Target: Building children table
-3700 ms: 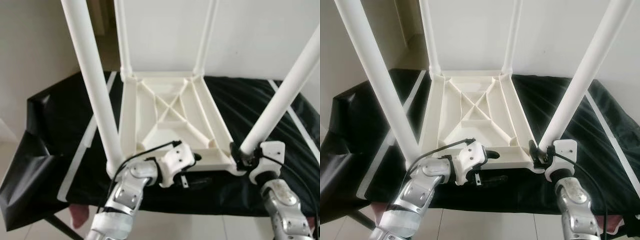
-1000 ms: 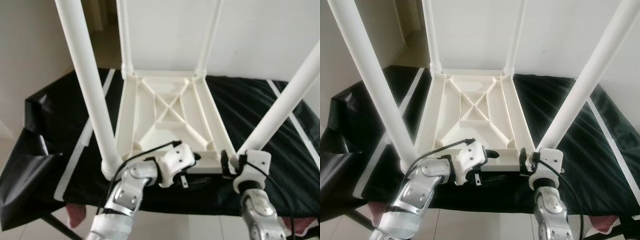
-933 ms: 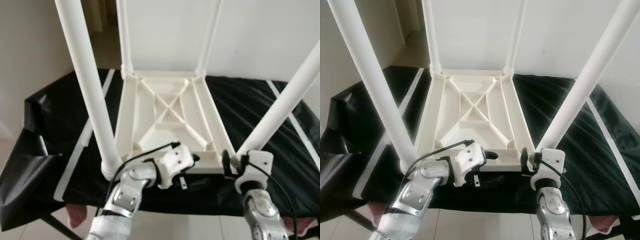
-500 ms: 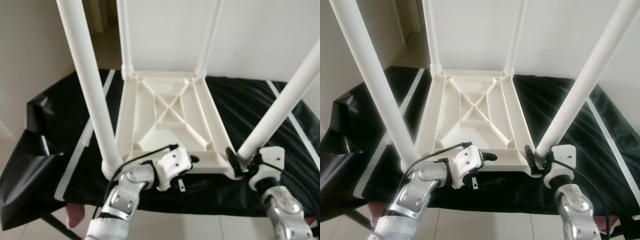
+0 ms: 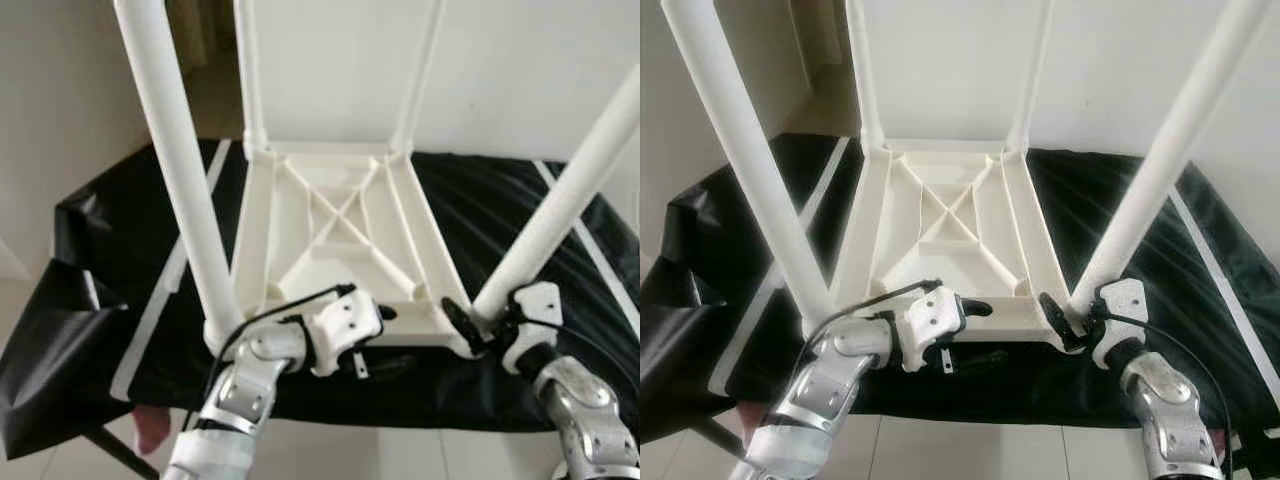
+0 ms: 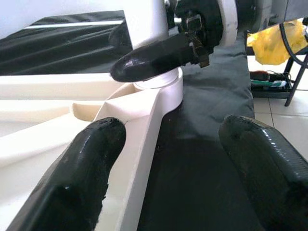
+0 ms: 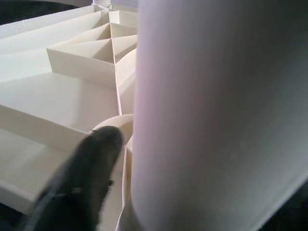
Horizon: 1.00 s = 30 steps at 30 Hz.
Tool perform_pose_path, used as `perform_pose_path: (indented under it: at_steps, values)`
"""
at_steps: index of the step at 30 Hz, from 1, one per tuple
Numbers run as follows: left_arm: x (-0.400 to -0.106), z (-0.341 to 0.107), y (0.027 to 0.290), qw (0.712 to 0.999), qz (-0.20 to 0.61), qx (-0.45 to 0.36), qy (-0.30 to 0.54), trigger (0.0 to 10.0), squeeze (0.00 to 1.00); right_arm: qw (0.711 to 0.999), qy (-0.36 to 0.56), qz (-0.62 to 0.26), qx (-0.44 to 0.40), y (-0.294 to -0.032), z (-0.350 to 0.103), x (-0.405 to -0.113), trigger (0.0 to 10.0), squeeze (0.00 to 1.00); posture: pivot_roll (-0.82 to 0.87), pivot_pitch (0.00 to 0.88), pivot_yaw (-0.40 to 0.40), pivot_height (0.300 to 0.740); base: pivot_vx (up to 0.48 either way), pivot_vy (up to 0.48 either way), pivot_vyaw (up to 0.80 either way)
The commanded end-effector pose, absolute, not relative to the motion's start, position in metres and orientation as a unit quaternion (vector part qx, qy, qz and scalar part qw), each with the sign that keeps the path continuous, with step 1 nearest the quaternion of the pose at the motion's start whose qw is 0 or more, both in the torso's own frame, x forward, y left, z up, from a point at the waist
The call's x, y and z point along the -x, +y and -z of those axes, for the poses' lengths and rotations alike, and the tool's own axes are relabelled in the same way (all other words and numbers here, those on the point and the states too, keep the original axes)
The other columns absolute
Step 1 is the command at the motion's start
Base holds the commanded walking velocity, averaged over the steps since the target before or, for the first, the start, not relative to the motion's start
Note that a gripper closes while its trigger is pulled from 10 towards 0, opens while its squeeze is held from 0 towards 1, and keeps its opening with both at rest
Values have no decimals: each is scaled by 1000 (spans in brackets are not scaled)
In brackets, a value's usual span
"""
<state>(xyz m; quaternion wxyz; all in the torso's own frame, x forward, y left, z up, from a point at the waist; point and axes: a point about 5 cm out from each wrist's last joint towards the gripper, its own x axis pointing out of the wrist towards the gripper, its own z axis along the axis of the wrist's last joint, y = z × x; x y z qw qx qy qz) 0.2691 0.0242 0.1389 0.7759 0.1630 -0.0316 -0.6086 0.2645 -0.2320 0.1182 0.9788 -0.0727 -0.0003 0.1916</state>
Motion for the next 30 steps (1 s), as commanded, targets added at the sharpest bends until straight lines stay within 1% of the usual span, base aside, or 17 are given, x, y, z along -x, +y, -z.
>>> perform_pose_path:
  at_steps: [1, 10, 11, 12, 13, 17, 18, 23, 24, 26, 29, 30]
  values:
    - [-274, -142, 22, 804, 570, -160, -44, 10000, 0, 975, -1, -206, 84, -231, -119, -269, 0, 0, -29, 0, -10, 740, 0, 0, 0]
    - [-273, -141, 21, 804, 570, -159, -47, 10000, 0, 974, 1, -210, 82, -235, -116, -267, 0, 0, -32, 0, -16, 740, 0, 0, 0]
    - [-273, -141, 21, 805, 570, -159, -47, 10000, 0, 975, 3, -206, 80, -235, -115, -267, 1961, 0, -32, 0, -16, 740, 0, 0, 0]
    - [-274, -141, 21, 805, 570, -159, -47, 10000, 0, 976, 4, -204, 78, -236, -115, -267, 1961, 0, -32, 0, -16, 740, 0, 0, 0]
    - [-274, -141, 21, 805, 570, -159, -47, 10000, 0, 977, 7, -202, 74, -236, -114, -266, 10000, 0, -35, 0, -18, 740, 0, 0, 0]
    - [-273, -141, 20, 804, 570, -159, -49, 10000, 0, 980, 9, -189, 61, -236, -114, -265, 10000, 0, -41, 0, -16, 740, 0, 0, 0]
    - [-272, -140, 20, 803, 573, -158, -49, 10000, 0, 983, 10, -175, 48, -235, -114, -264, 10000, 0, -44, 0, -14, 740, 0, 0, 0]
    - [-272, -140, 19, 801, 575, -157, -49, 10000, 0, 988, 13, -147, 39, -231, -113, -262, 10000, 0, -47, 0, -15, 740, 0, 0, 0]
    - [-271, -139, 18, 801, 576, -157, -48, 10000, 0, 992, 13, -122, 40, -229, -112, -260, 10000, 0, -47, 0, -19, 740, 0, 0, 0]
    - [-271, -139, 18, 800, 577, -157, -48, 10000, 0, 993, 13, -113, 39, -228, -111, -259, 10000, 0, -47, 0, -19, 740, 0, 0, 0]
    - [-271, -139, 18, 800, 577, -157, -48, 10000, 0, 996, 9, -78, 28, -225, -112, -258, 10000, 0, -48, 0, -20, 740, 0, 0, 0]
    - [-270, -138, 17, 799, 578, -156, -47, 10000, 0, 999, 14, -25, 18, -224, -110, -256, 10000, 0, -47, 0, -24, 740, 0, 0, 0]
